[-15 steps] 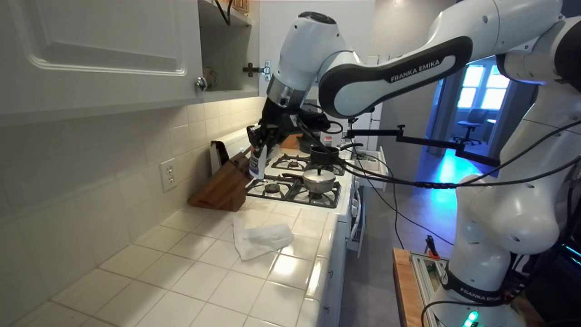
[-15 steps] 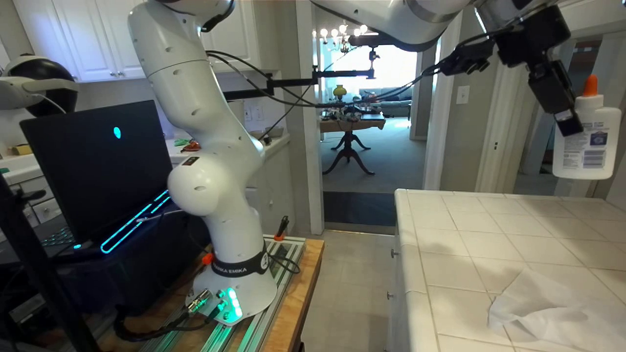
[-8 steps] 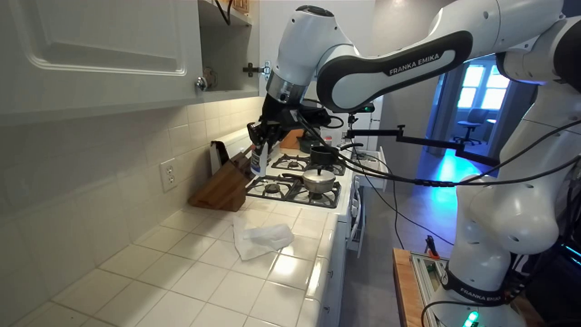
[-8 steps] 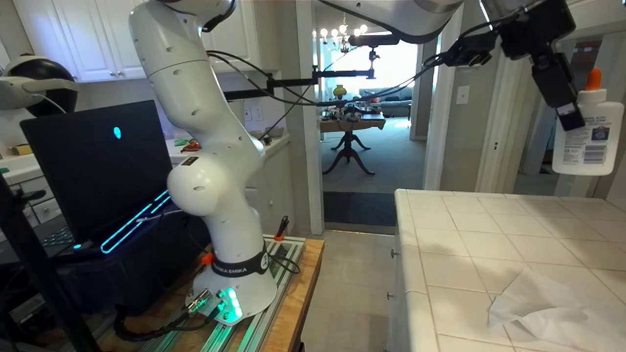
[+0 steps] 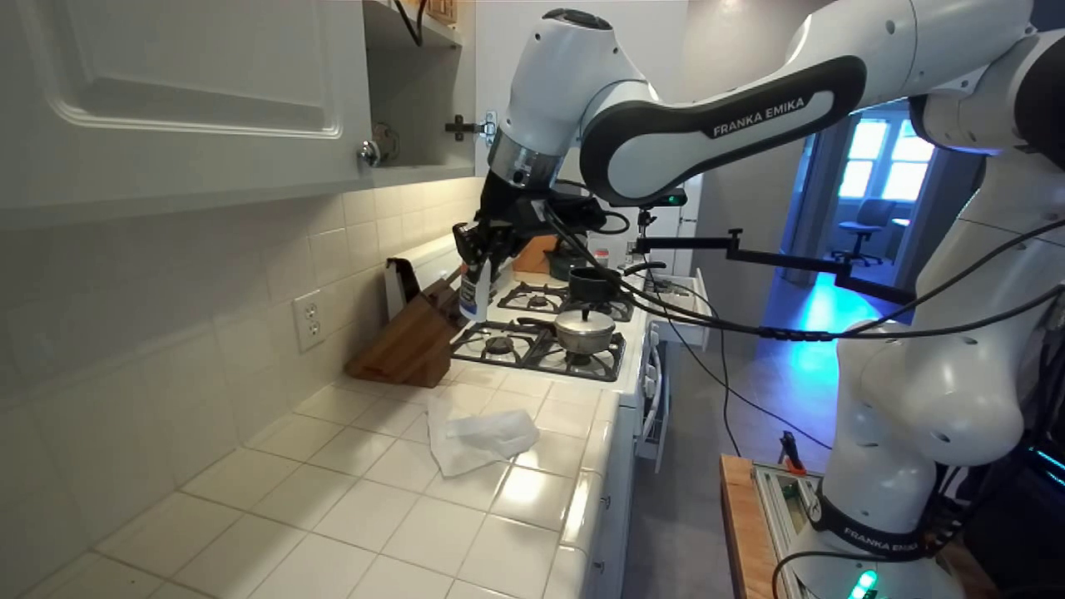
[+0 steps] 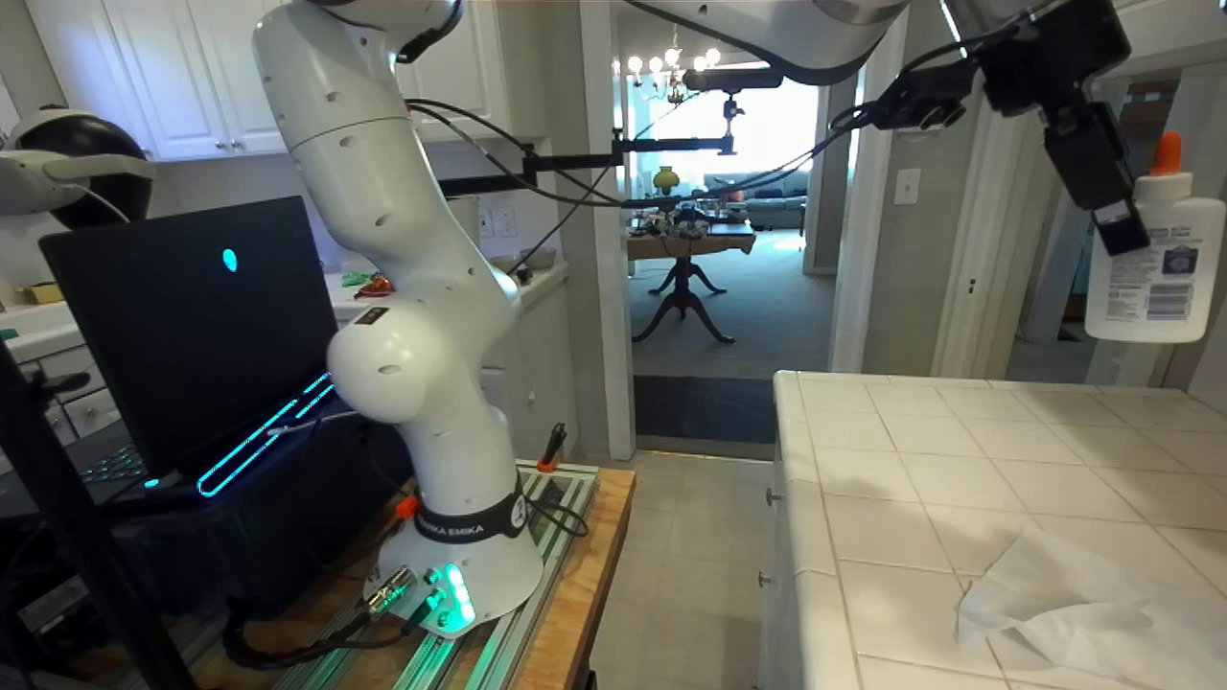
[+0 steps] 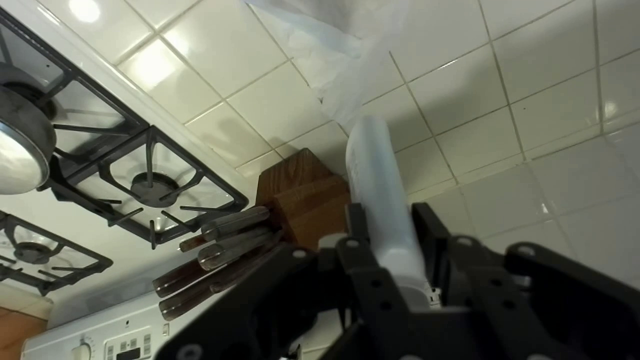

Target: Put the glue into the cupboard

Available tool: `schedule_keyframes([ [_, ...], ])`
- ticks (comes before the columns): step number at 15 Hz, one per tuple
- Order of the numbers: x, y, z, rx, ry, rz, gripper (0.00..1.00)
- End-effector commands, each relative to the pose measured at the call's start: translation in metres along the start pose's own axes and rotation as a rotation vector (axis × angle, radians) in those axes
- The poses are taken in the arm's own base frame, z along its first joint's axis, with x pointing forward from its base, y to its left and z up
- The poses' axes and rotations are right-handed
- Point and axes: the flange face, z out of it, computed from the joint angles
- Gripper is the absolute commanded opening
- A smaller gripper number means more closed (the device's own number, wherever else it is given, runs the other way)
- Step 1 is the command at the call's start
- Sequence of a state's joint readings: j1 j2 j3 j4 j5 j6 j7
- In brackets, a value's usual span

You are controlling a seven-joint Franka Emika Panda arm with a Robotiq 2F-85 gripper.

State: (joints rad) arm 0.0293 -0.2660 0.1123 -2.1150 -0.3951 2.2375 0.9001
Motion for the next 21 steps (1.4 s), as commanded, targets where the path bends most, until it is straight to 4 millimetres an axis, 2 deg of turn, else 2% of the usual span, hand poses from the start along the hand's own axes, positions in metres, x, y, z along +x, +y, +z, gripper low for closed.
schedule_keyframes([
  [1, 0.017, -0.002, -0.017, 0.021, 0.03, 0.019, 0.07],
  [8, 0.053, -0.004, -0.052, 0.071, 0.071, 0.002, 0.07],
  [12, 0.07, -0.012, -0.068, 0.101, 0.071, -0.02, 0.07],
  [15, 0.076, -0.019, -0.074, 0.123, 0.043, -0.056, 0.07],
  [21, 0.087, -0.031, -0.085, 0.145, 0.124, -0.108, 0.07],
])
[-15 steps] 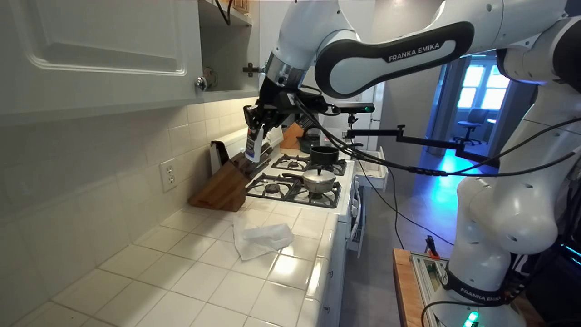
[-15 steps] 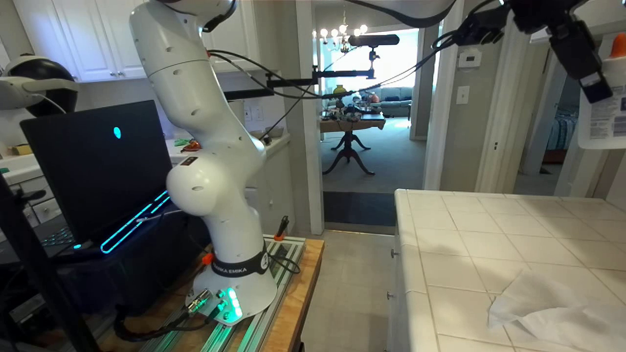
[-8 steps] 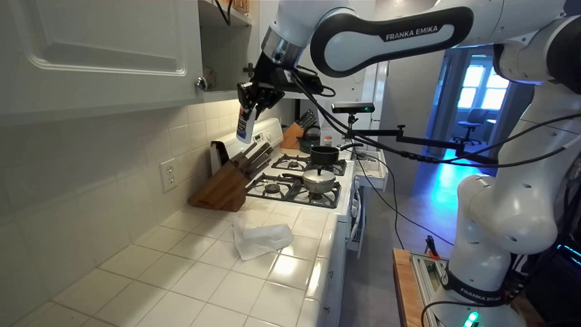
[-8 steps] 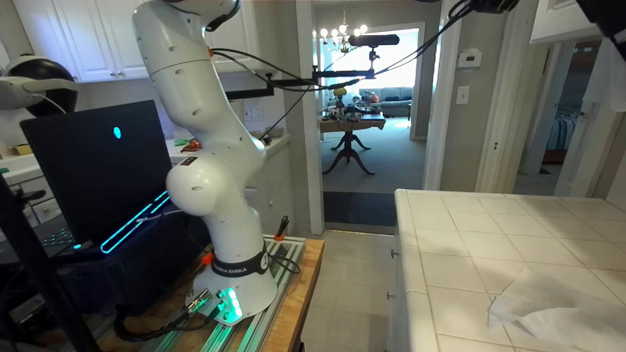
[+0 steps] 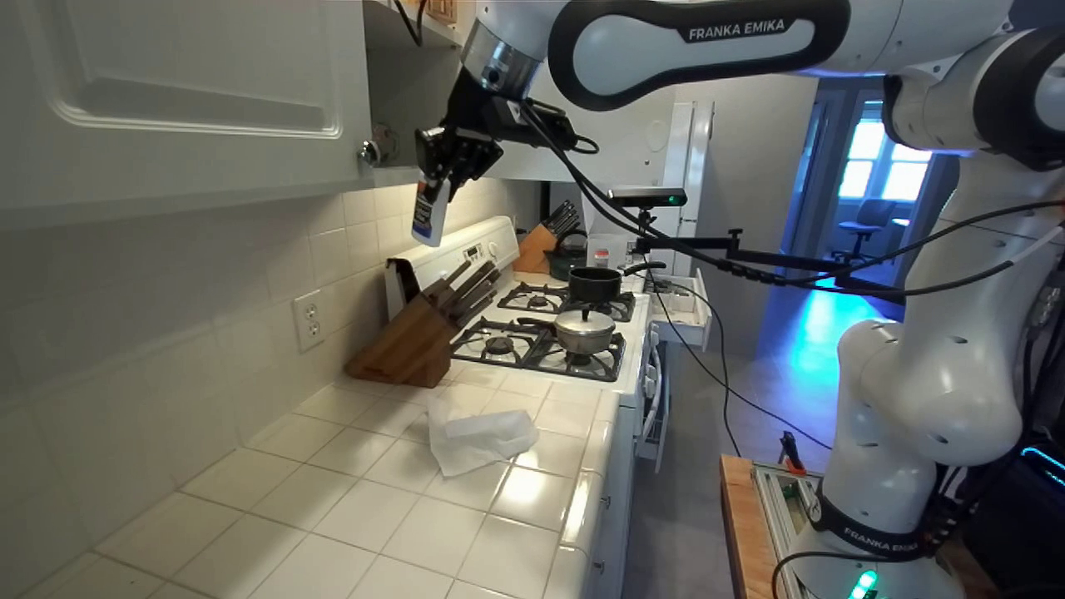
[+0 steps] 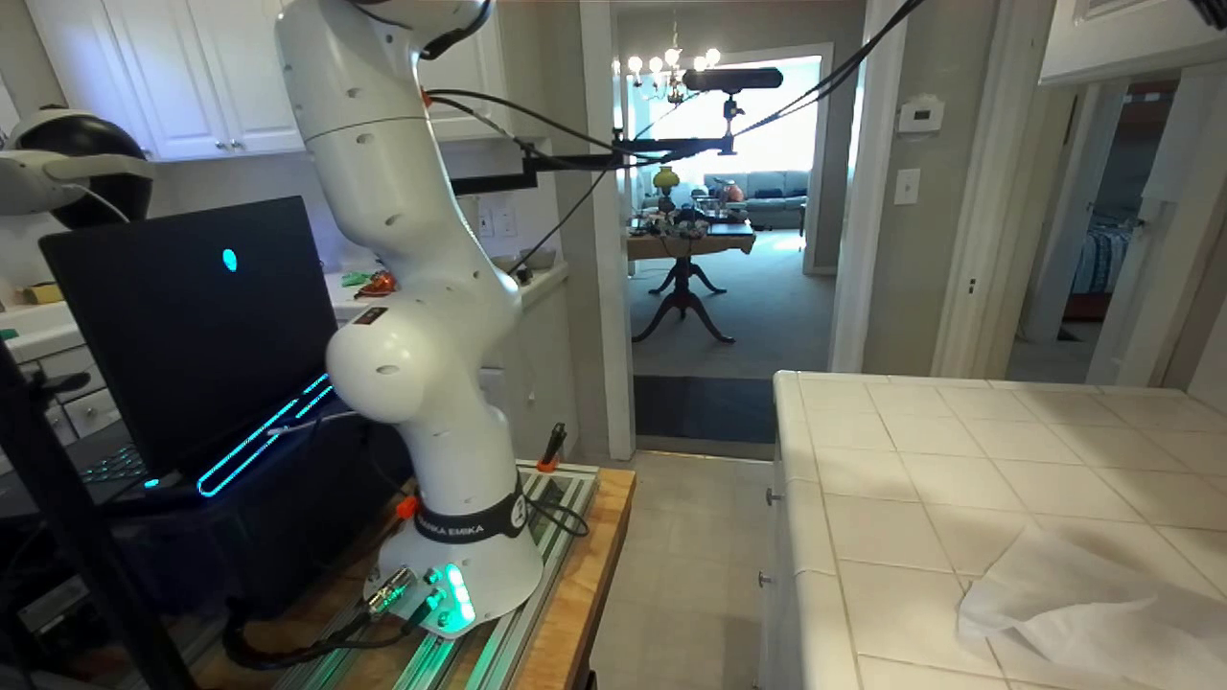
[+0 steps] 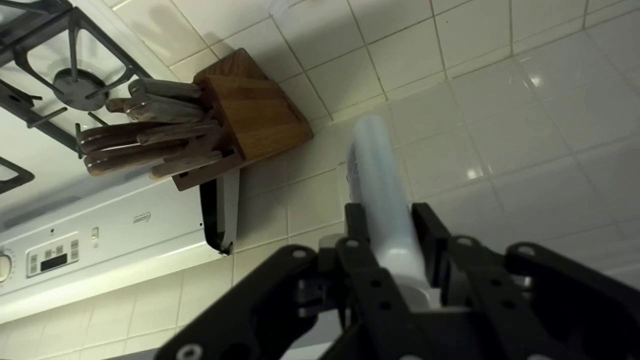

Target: Put the glue into the cupboard

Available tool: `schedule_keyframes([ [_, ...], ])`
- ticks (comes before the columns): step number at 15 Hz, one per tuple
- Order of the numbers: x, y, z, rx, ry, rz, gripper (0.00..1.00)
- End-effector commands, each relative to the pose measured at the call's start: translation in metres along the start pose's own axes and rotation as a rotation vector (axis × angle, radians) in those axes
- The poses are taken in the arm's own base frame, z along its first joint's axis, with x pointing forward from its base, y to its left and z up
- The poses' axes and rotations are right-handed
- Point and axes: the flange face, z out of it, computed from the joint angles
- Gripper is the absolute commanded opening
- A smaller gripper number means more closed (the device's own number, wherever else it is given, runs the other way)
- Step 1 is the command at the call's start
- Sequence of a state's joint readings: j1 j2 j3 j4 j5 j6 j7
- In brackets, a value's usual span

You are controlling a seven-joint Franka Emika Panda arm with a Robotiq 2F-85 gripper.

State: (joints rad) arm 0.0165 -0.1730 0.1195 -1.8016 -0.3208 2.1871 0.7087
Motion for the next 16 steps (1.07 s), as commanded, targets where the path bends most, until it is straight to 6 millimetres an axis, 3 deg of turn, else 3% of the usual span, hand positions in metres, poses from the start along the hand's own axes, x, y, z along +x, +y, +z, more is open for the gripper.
schedule_keyframes([
  [1, 0.01, -0.011, -0.008, 0.023, 0.032, -0.038, 0.07],
  [16, 0.03, -0.015, -0.057, 0.078, 0.104, -0.06, 0.07],
])
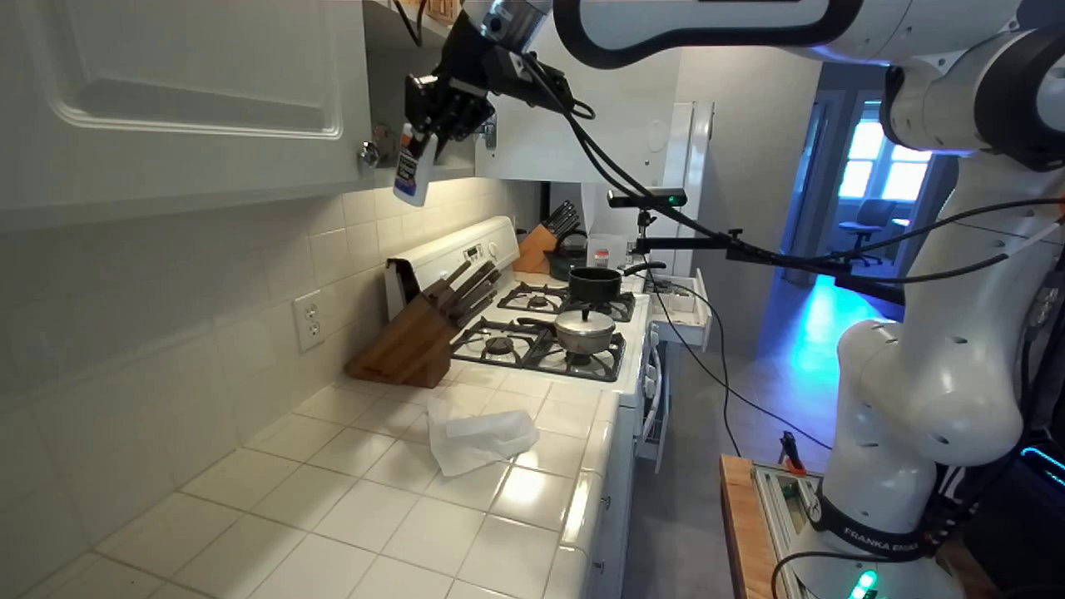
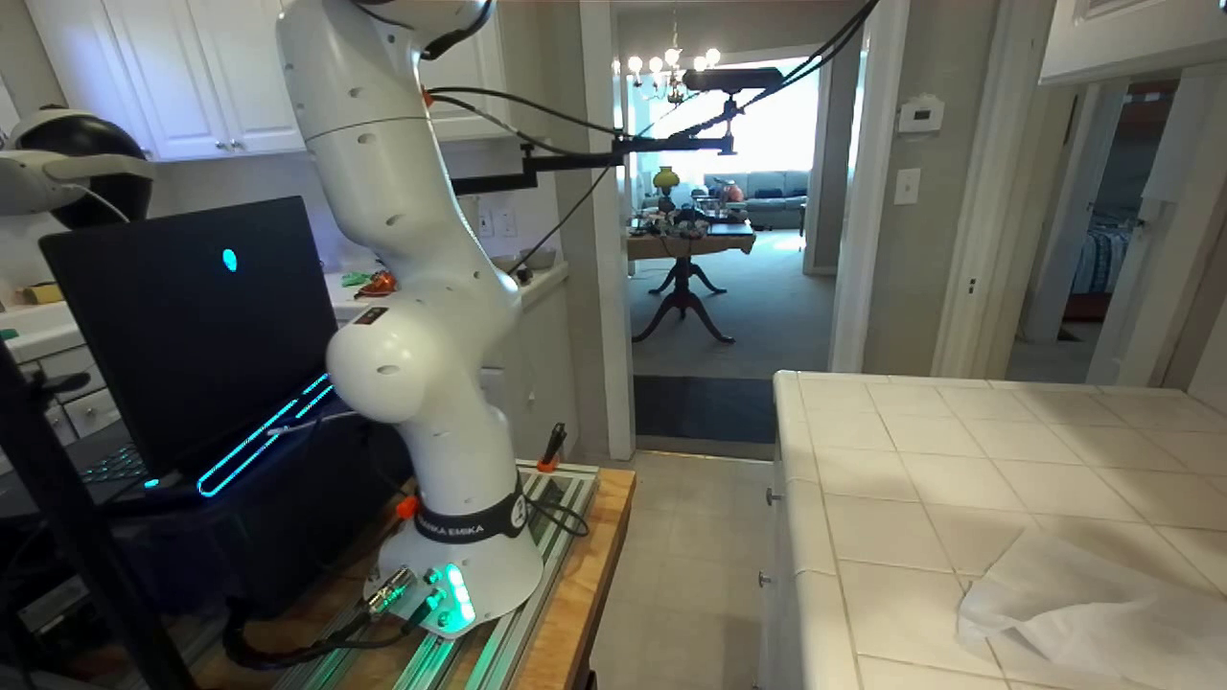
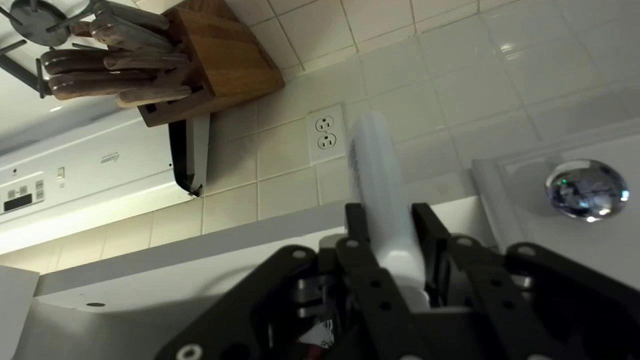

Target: Put the glue into the cupboard

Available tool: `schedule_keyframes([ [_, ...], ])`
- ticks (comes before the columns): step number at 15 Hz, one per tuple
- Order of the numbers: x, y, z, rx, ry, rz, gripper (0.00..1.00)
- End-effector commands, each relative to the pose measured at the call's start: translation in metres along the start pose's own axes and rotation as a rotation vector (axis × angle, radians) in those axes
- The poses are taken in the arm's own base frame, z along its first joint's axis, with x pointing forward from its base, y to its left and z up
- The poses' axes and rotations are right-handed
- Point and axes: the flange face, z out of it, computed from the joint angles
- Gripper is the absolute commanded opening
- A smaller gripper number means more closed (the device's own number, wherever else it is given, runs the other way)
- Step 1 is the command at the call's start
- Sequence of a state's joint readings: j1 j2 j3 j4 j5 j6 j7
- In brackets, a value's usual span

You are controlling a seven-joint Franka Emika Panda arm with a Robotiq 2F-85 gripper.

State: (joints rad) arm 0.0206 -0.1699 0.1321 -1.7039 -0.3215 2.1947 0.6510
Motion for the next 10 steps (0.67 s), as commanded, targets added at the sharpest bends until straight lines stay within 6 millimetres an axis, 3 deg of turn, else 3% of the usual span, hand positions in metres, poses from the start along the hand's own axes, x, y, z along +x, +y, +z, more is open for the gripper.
schedule_keyframes([
  [1, 0.01, -0.004, -0.014, 0.023, 0.023, -0.011, 0.07],
  [10, 0.025, -0.005, -0.036, 0.048, 0.058, -0.013, 0.07],
])
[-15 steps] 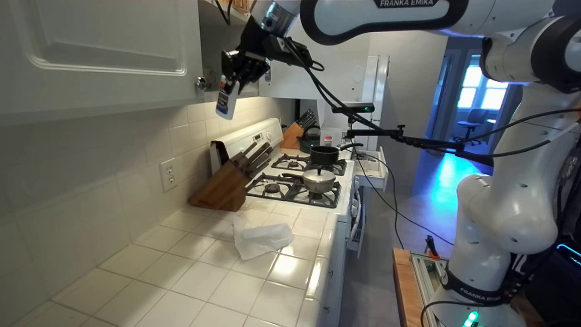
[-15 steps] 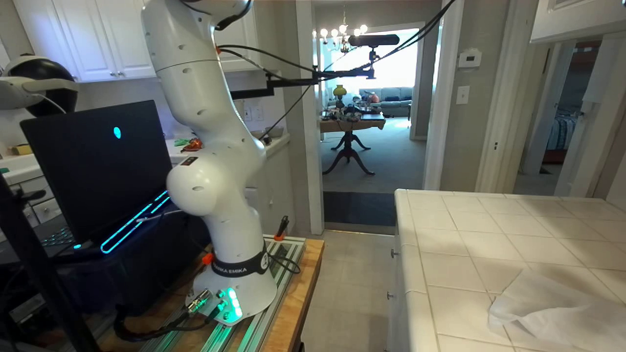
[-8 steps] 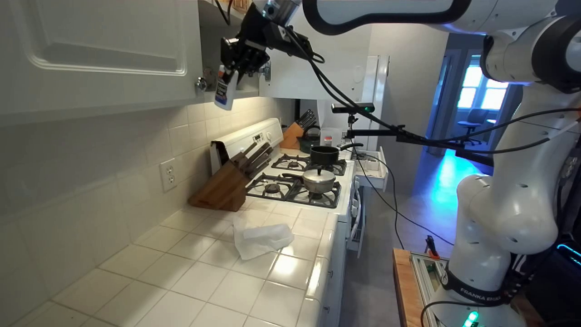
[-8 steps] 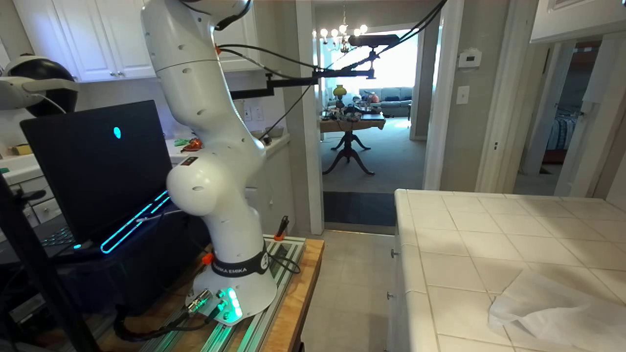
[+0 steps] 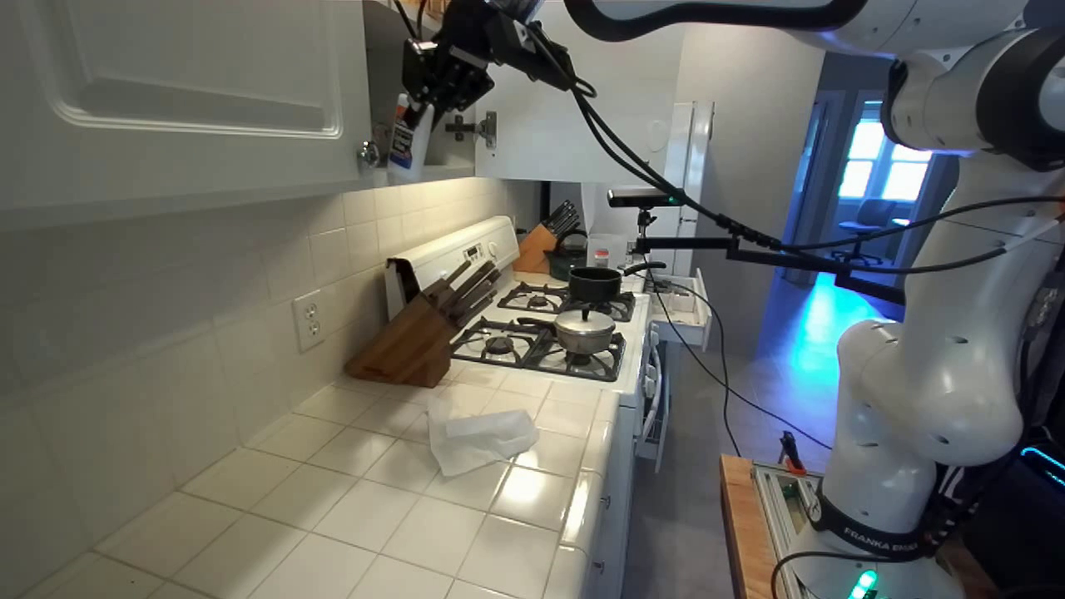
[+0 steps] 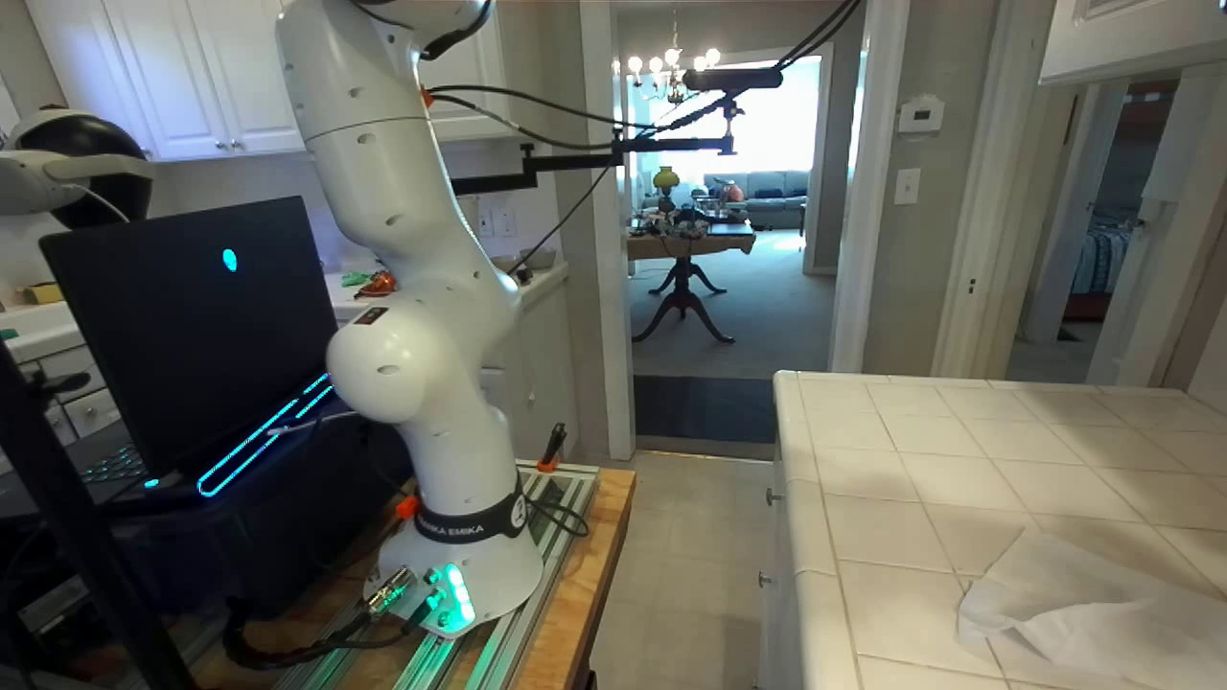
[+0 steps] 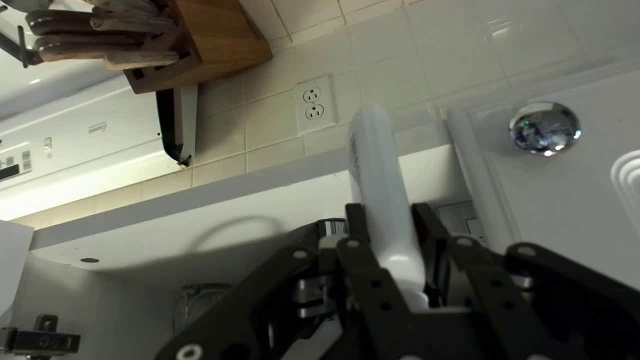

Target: Put the glue into the cupboard

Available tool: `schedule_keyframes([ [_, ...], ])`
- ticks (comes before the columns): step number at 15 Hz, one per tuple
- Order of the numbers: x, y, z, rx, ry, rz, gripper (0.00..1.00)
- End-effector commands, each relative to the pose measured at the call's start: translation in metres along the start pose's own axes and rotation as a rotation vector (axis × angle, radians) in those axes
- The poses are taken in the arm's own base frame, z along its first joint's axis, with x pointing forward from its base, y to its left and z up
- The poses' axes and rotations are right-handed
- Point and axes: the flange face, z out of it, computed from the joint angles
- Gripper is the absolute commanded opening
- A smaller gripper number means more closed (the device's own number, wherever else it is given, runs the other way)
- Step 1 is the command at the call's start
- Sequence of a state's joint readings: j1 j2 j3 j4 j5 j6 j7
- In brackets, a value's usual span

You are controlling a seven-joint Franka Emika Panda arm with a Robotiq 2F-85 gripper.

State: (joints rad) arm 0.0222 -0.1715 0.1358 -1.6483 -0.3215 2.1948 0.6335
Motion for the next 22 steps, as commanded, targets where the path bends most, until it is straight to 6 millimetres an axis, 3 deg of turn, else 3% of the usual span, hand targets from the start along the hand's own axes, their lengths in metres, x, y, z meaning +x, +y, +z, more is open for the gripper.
schedule_keyframes([
  [1, 0.013, -0.003, -0.01, 0.021, 0.01, -0.004, 0.07],
  [14, 0.044, -0.009, 0.009, -0.008, -0.047, 0.005, 0.07],
  [22, 0.053, -0.017, 0.022, -0.028, -0.099, -0.024, 0.07],
])
